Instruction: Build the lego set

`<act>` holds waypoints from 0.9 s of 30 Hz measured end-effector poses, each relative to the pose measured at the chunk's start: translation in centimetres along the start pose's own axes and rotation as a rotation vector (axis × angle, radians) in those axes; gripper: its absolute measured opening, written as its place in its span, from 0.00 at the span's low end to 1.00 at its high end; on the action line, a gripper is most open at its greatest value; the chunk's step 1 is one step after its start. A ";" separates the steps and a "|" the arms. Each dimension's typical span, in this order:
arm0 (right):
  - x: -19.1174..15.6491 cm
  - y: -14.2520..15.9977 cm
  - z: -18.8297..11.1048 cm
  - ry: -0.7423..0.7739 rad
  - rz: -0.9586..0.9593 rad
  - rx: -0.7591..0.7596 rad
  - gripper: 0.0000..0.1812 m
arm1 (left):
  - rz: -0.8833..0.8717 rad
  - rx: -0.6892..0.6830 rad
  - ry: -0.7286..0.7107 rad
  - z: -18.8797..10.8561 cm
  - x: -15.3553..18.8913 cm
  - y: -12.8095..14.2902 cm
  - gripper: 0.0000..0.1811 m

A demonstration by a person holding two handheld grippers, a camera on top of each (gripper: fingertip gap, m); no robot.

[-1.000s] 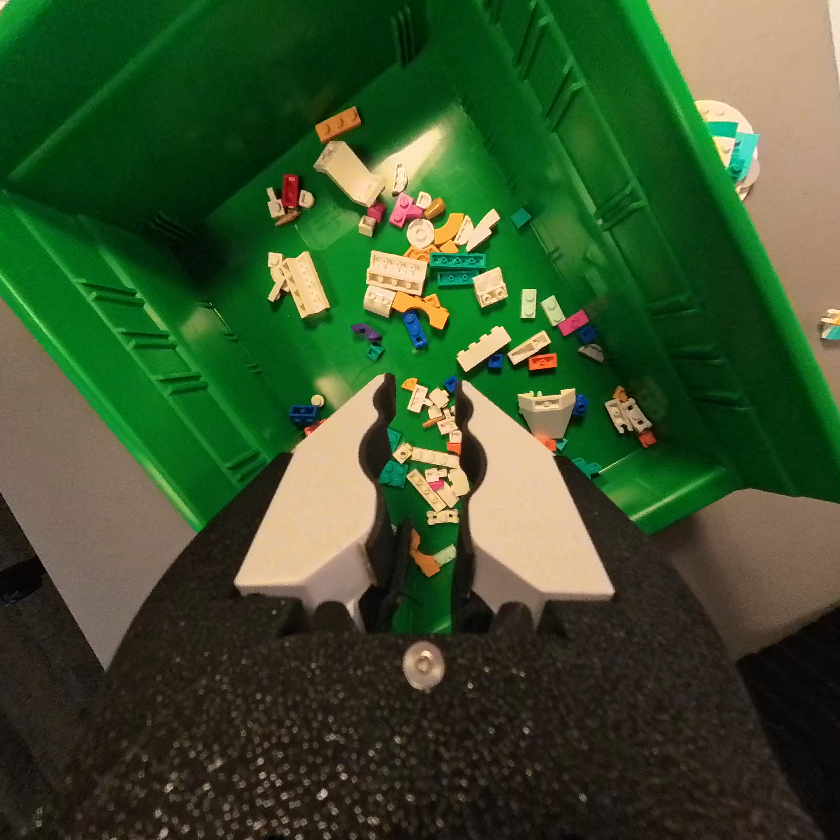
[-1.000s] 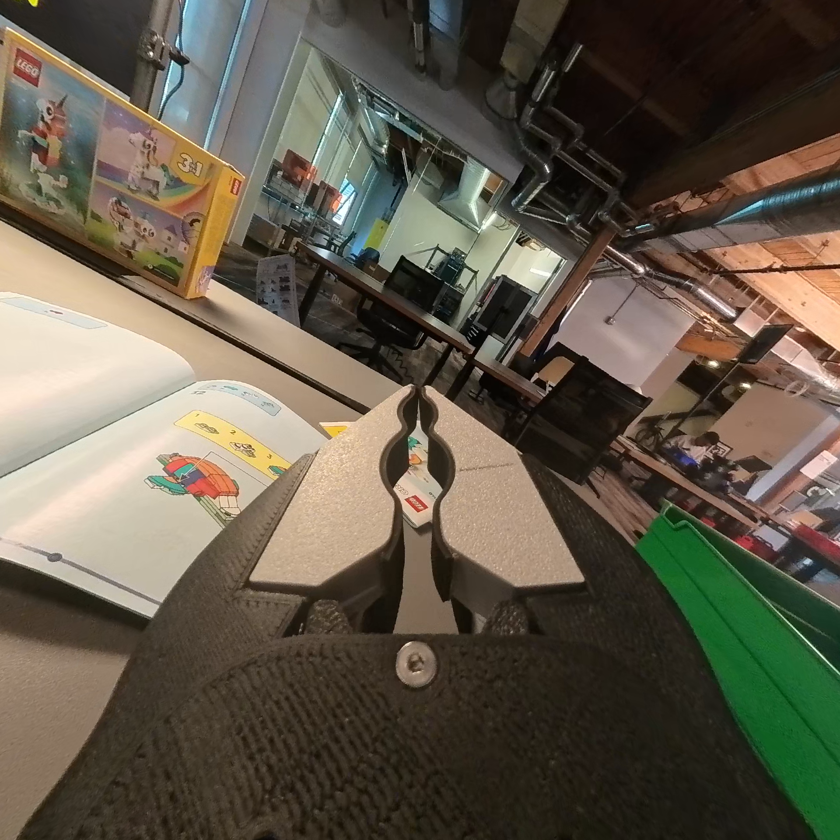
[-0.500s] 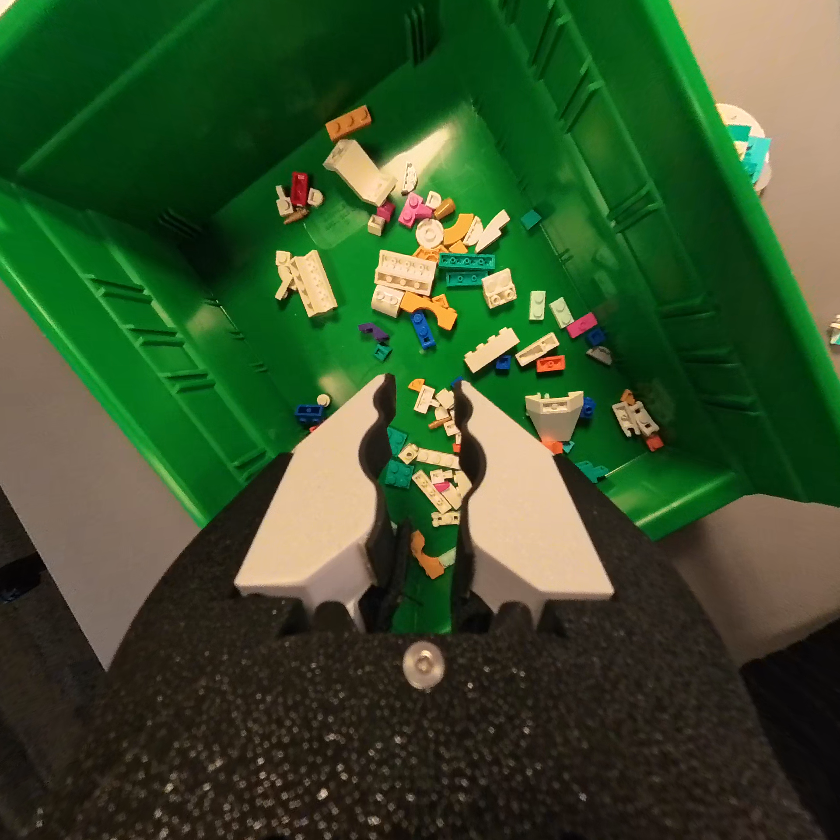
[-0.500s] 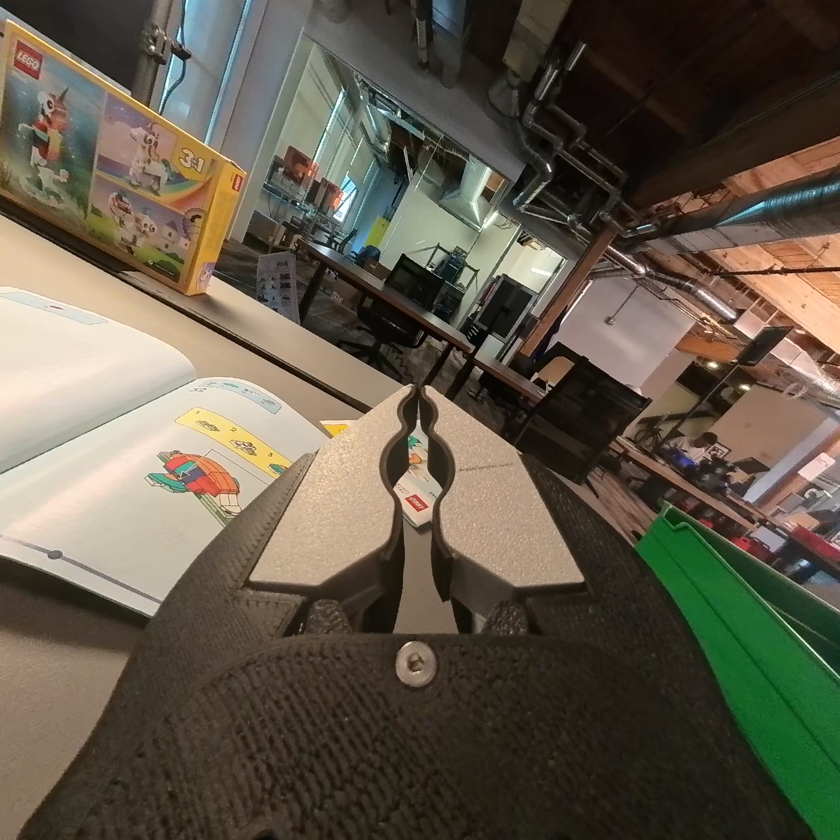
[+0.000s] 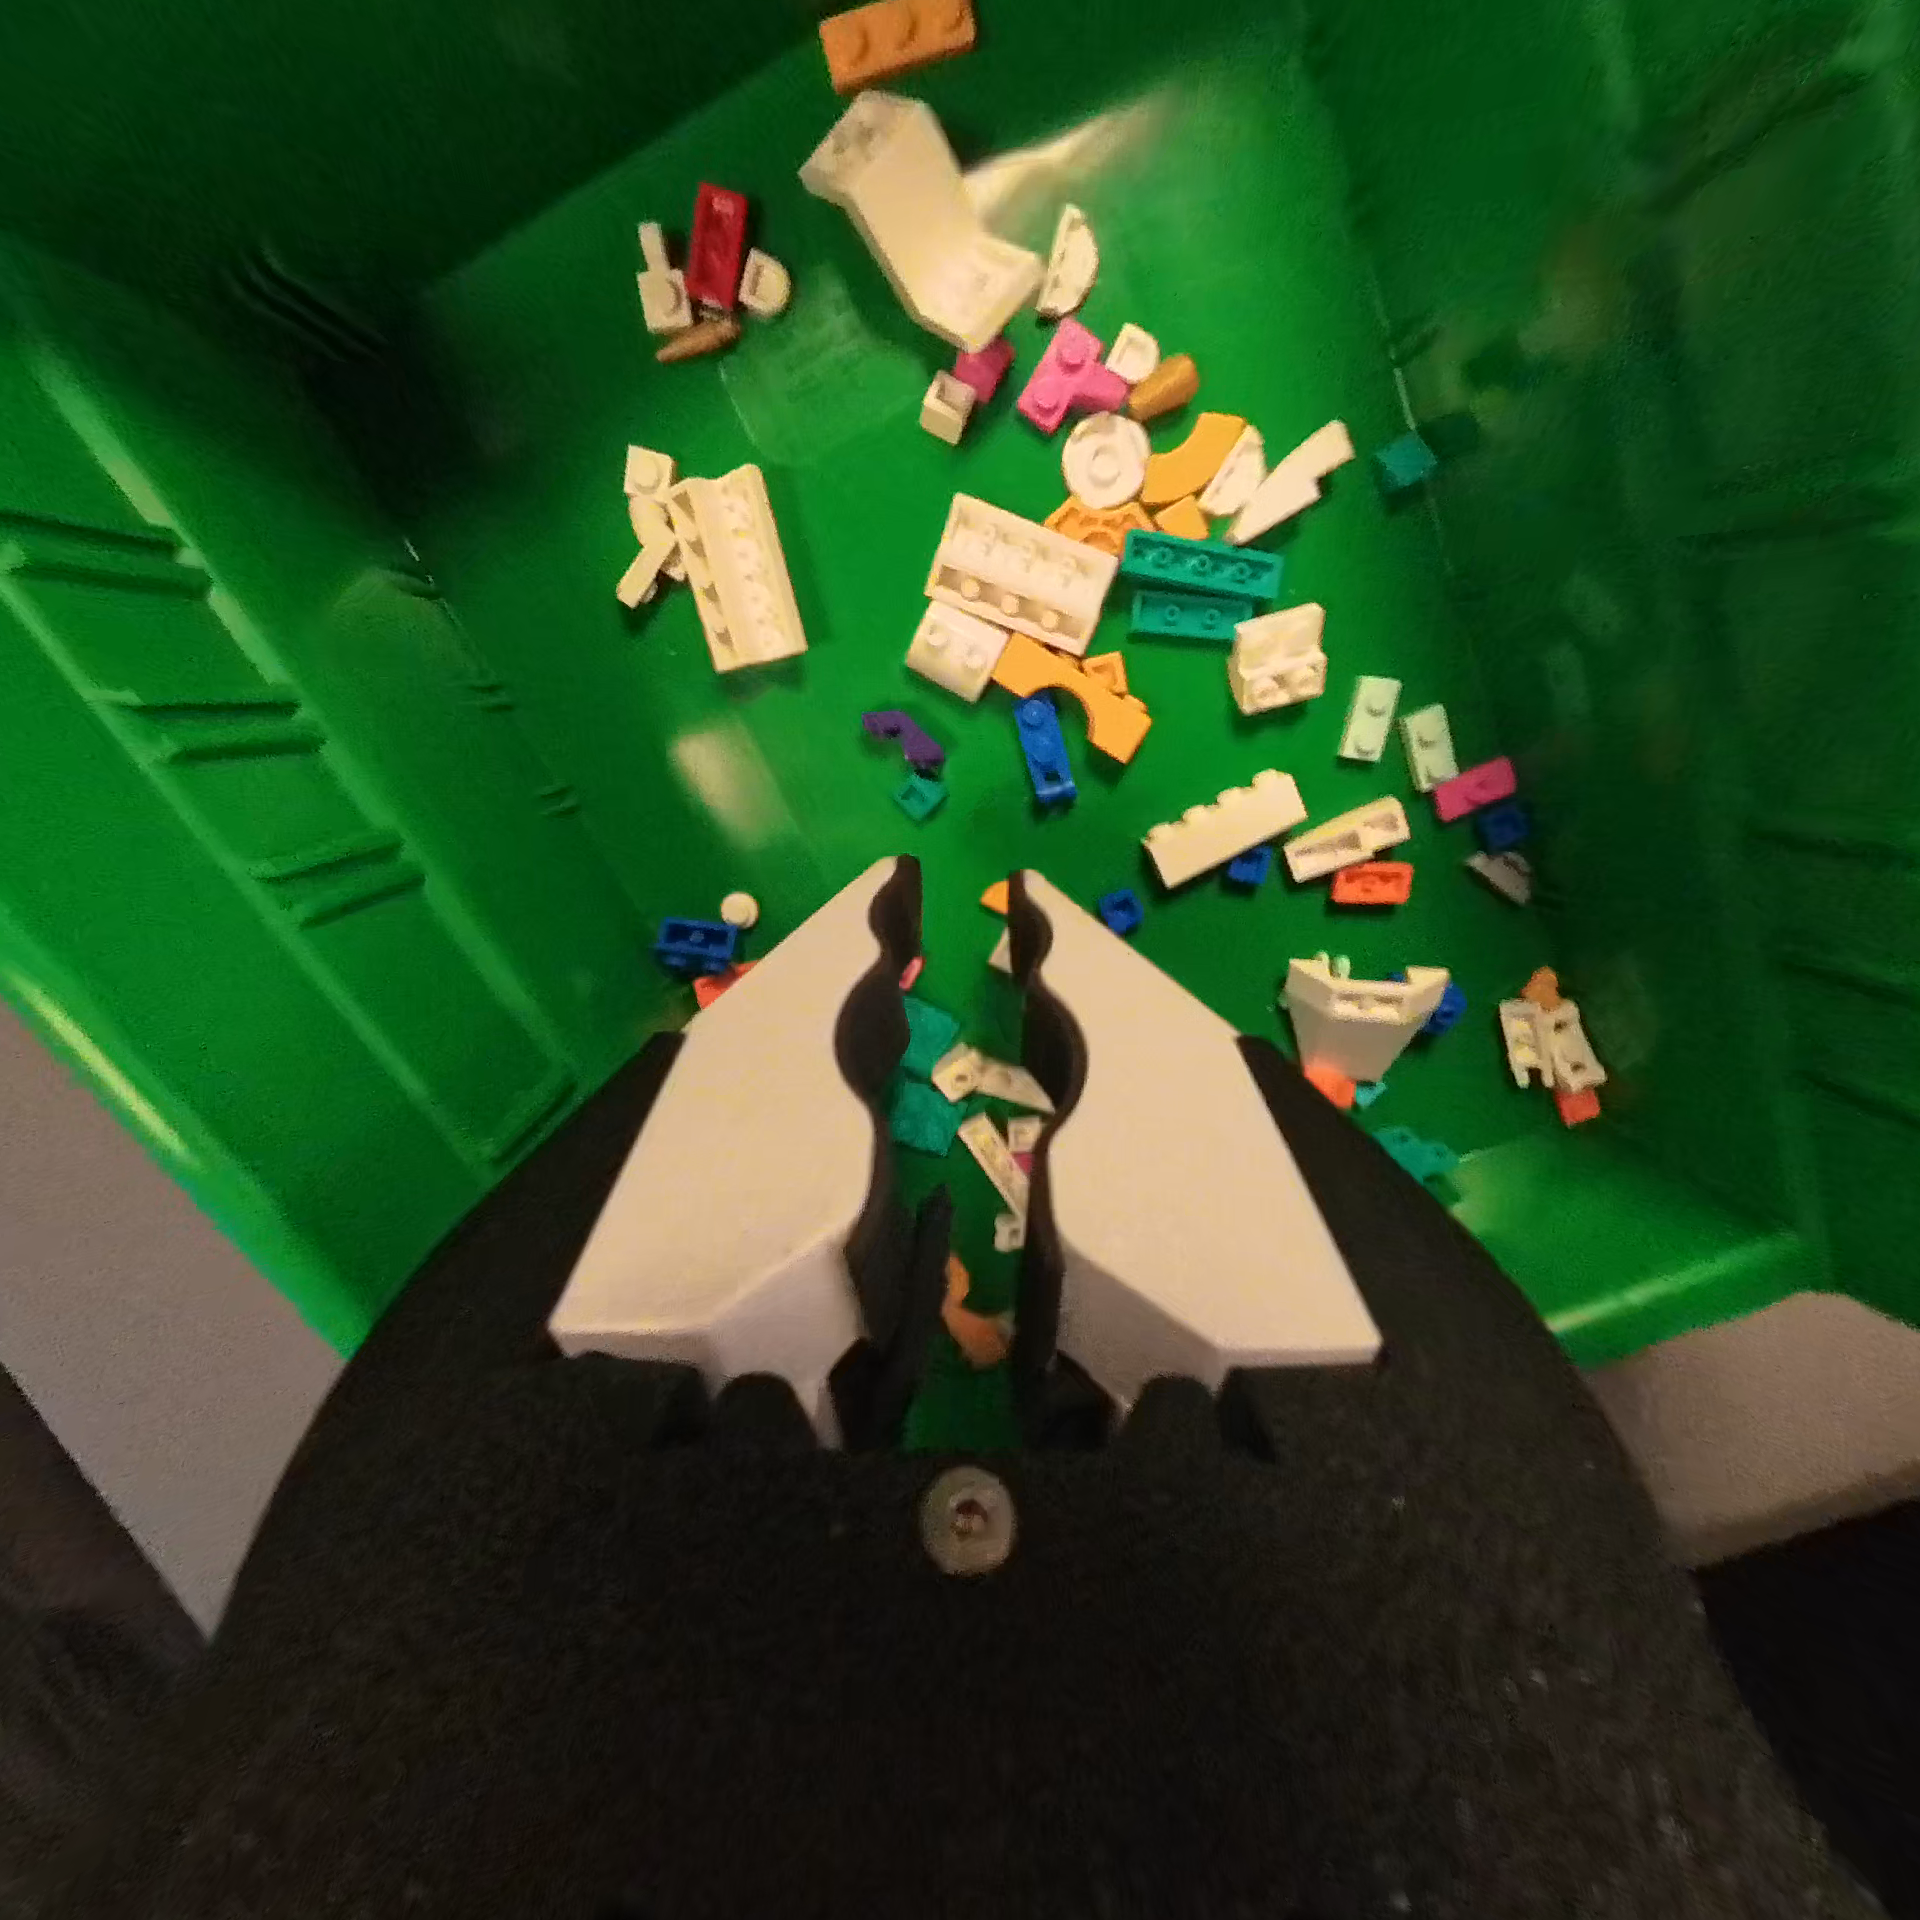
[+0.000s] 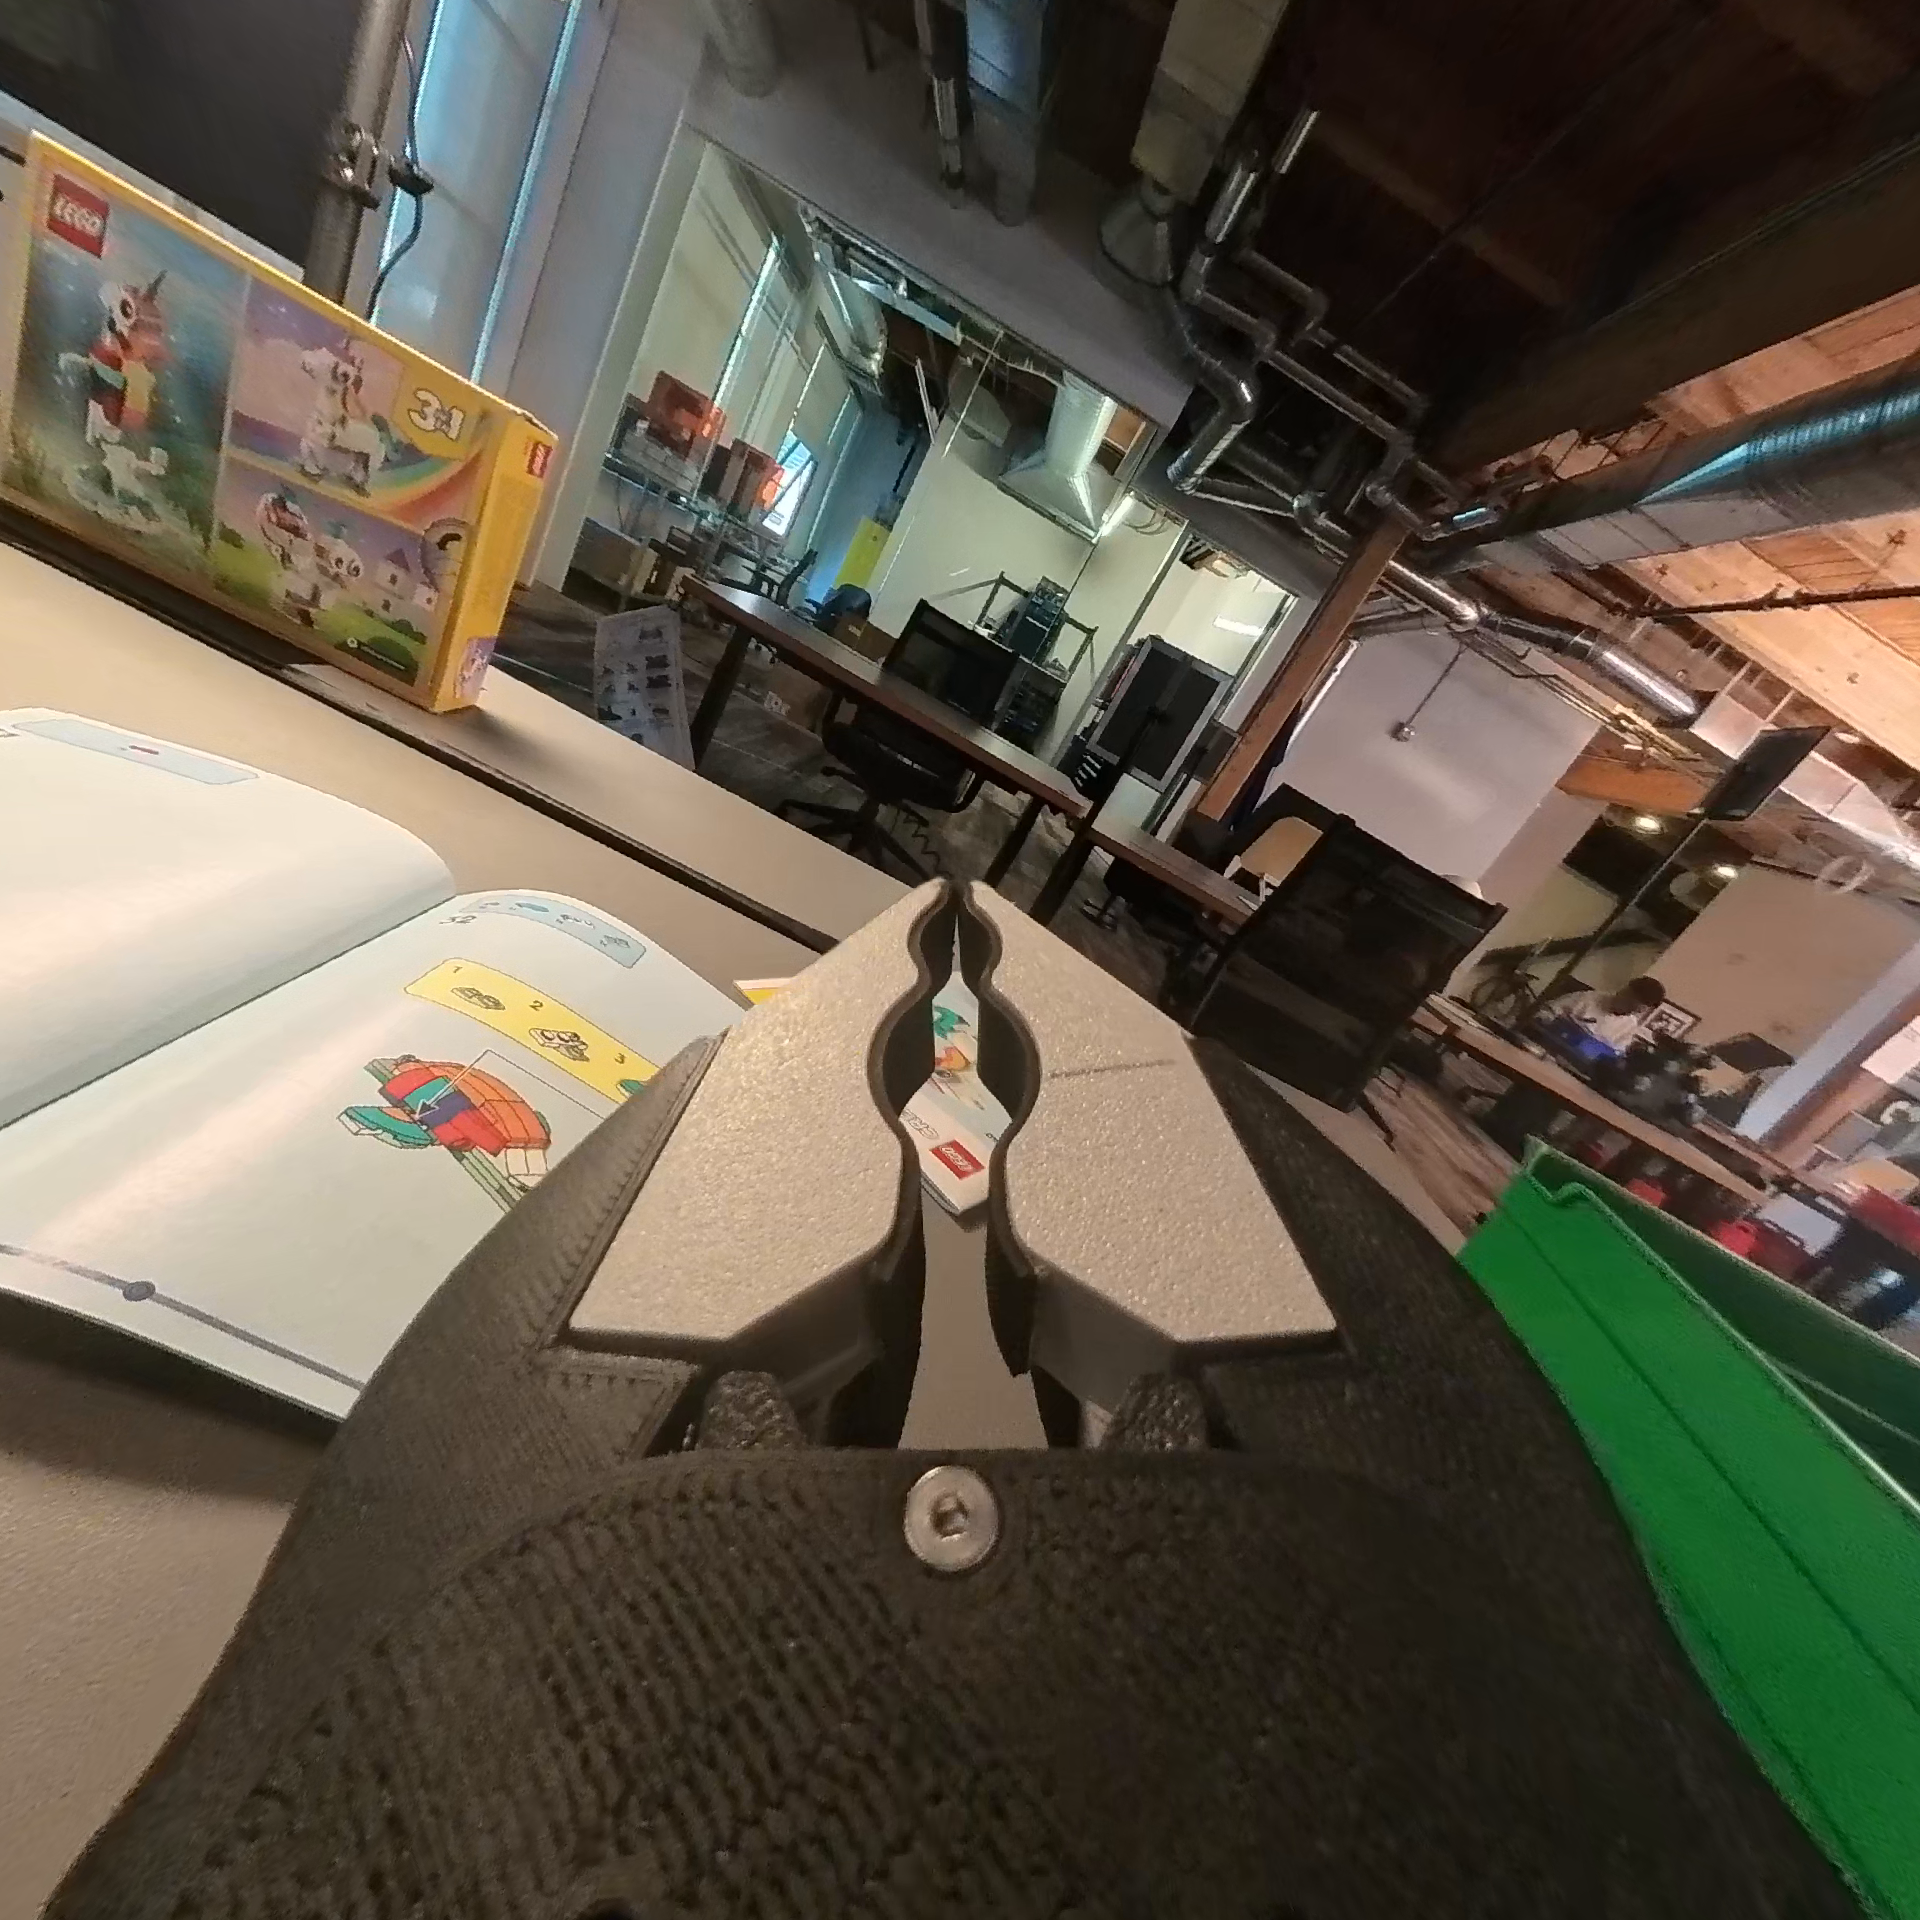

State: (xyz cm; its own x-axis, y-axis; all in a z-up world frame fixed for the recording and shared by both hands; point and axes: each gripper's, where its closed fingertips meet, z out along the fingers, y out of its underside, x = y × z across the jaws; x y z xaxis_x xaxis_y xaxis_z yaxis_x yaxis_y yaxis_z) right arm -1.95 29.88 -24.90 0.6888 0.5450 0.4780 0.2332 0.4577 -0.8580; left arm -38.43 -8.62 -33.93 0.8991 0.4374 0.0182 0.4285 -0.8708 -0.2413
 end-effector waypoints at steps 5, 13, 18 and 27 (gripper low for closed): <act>0.2 -0.2 -0.1 -0.001 0.026 0.013 0.00 | -0.092 -0.084 0.018 1.7 0.0 0.8 0.12; 0.4 -0.4 -0.2 -0.005 0.061 0.031 0.00 | -0.134 -0.088 0.035 1.8 0.4 0.2 0.10; 0.4 -0.5 -0.2 -0.007 0.075 0.038 0.00 | -0.163 -0.099 0.060 2.1 0.8 0.8 0.13; 0.6 -0.5 -0.3 -0.008 0.088 0.044 0.00 | -0.170 -0.096 0.038 2.1 0.5 1.4 0.10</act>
State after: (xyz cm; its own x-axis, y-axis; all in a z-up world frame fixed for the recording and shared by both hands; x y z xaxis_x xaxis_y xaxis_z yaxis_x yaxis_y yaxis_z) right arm -1.50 29.75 -24.25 0.7000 0.5897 0.4029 0.1418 0.4381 -0.8877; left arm -37.53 -9.11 -36.24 0.8153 0.5723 0.0879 0.5789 -0.8036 -0.1380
